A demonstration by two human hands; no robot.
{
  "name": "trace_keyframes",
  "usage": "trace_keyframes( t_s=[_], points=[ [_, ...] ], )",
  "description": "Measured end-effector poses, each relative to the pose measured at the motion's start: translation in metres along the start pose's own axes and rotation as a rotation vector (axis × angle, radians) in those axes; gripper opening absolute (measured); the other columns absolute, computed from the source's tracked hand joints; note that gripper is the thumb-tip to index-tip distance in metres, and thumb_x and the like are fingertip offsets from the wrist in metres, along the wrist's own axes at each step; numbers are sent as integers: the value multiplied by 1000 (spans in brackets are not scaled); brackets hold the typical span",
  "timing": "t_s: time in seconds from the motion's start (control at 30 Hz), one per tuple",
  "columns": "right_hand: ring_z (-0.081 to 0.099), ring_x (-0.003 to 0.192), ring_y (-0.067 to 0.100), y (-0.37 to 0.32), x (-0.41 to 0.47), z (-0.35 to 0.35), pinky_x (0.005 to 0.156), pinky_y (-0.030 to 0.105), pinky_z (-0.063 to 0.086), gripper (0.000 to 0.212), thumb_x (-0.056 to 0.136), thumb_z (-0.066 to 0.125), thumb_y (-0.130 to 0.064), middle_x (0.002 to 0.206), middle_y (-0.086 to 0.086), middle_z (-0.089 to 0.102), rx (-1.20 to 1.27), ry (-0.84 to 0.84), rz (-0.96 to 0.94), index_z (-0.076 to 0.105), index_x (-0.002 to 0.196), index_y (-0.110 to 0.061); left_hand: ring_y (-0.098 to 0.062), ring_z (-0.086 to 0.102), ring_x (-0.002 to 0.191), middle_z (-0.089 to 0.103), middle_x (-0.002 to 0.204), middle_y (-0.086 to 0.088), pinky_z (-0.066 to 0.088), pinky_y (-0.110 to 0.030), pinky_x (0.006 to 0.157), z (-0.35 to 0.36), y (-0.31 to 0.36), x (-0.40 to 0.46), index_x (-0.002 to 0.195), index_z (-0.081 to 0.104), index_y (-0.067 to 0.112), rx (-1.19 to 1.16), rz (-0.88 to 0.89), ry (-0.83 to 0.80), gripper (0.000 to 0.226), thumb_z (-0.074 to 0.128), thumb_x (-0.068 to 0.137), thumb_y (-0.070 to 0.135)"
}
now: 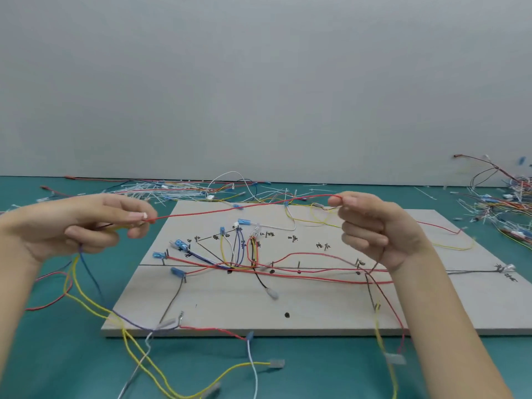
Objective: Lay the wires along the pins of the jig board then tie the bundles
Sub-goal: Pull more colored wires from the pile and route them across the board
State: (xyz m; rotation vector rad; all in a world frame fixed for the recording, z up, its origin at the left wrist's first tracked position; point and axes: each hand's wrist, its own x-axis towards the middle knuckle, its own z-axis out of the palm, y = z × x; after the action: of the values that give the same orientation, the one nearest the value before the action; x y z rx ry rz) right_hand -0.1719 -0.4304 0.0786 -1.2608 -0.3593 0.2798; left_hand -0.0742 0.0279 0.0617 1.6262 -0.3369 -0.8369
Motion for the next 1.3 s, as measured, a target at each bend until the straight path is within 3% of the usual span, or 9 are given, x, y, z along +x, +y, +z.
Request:
trace_keyframes(
  t_s=[0.13,0.27,0.43,0.53,0.6,0.73,1.0,1.17,1.3],
  points=[
    [19,31,-2,0,1,-3,29,12,19,17,86,61,-26,45,-13,24,-56,39,91,75,91,-17,-11,35,33,55,93,-12,33,-12,39,1,-13,16,108,53,6,139,-52,-17,35,65,93,34],
    [15,32,4,5,6,-6,32,13,15,19,88,63,-31,47,-7,21,-363,100,245,74,90,-17,-13,57,56,66,93,-11,42,-19,44,14,-18,23,92,65,17,284,-119,138,42,82,71,49],
    [32,38,14,16,11,-7,38,19,29,25,92,61,-28,48,2,36,-625,190,293,74,78,-13,-5,56,69,69,90,-3,48,-20,61,28,-19,24,91,73,15,397,-169,271,33,82,73,42],
    [44,45,16,18,11,-1,42,19,38,32,89,62,-43,48,4,45,-732,169,326,76,79,-17,-8,60,71,66,79,0,49,-20,60,34,-19,26,87,75,14,436,-183,353,18,77,77,29],
    [45,46,16,19,11,1,45,18,40,37,85,63,-53,45,3,43,-764,139,361,77,84,-18,-13,66,72,70,79,-4,52,-19,59,36,-19,29,84,76,12,432,-184,393,8,76,80,19],
    [38,41,14,20,12,1,44,20,37,32,86,67,-43,42,-3,34,-778,93,361,76,84,-13,-10,70,70,75,81,-4,49,-16,55,38,-21,31,80,78,19,507,-217,430,3,79,78,21],
    [32,41,14,20,12,1,43,22,32,24,84,71,-39,45,0,36,-810,107,354,75,78,-15,-5,50,53,63,67,-4,39,-15,51,39,-21,29,80,79,18,550,-164,455,46,87,45,46],
    [35,39,15,20,12,0,41,19,31,14,80,77,-31,44,0,39,-819,141,337,73,75,-18,-7,62,56,71,72,-11,49,-16,54,41,-21,30,75,78,12,487,-156,463,47,90,39,40],
    [44,36,16,20,12,-3,40,18,35,5,81,75,-17,46,2,42,-847,195,348,72,76,-19,-8,66,58,73,71,-9,53,-17,56,46,-17,28,74,79,11,521,-146,423,76,93,17,59]
  ],
)
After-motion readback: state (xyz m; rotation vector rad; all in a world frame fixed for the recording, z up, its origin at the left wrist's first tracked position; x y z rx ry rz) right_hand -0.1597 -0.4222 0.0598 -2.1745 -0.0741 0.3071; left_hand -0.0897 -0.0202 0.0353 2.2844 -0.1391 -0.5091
